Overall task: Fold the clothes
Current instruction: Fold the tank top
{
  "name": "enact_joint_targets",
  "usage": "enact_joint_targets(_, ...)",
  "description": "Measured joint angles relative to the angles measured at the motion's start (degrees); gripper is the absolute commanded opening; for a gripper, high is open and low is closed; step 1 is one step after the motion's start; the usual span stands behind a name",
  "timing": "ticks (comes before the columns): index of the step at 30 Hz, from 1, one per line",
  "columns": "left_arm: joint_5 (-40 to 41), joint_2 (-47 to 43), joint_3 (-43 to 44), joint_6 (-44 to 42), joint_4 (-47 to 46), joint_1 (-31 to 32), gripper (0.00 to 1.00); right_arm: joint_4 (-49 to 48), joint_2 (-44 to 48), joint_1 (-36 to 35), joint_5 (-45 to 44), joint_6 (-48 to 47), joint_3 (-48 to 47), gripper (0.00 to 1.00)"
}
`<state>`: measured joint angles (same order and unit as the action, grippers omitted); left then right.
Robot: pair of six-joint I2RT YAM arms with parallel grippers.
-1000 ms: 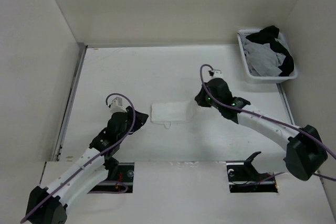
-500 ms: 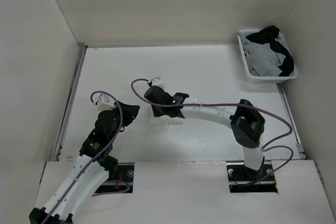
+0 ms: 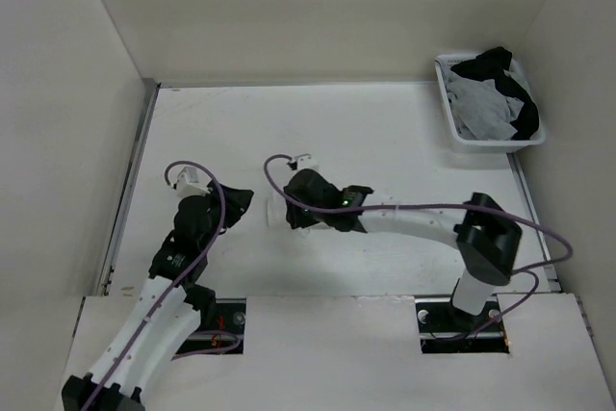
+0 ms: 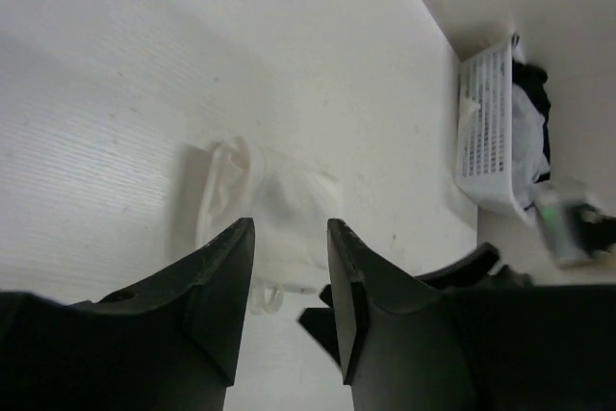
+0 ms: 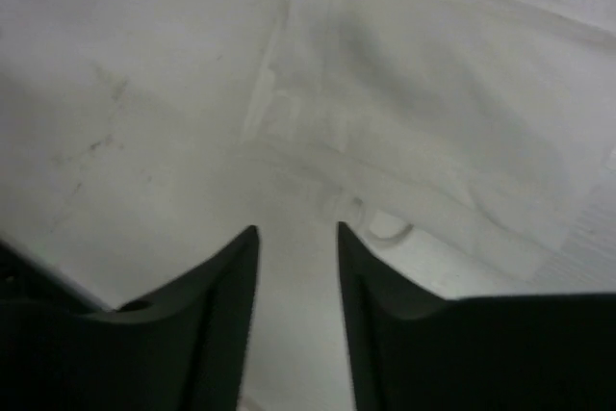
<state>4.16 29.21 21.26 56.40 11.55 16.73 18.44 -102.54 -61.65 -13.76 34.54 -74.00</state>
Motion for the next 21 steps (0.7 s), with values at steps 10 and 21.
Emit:
enact_joint_targets(10, 1.27, 28.87, 1.38, 0.02, -17.77, 17.14, 0.26, -25.59, 4.87, 14.97, 15.54, 6.95, 16.35, 0.09)
enact_joint_targets(21, 1.64, 39.58, -3.13, 1.14, -26.97, 15.43, 0.25, -38.45, -6.1, 20.04, 22.82, 14.91, 18.58, 0.09)
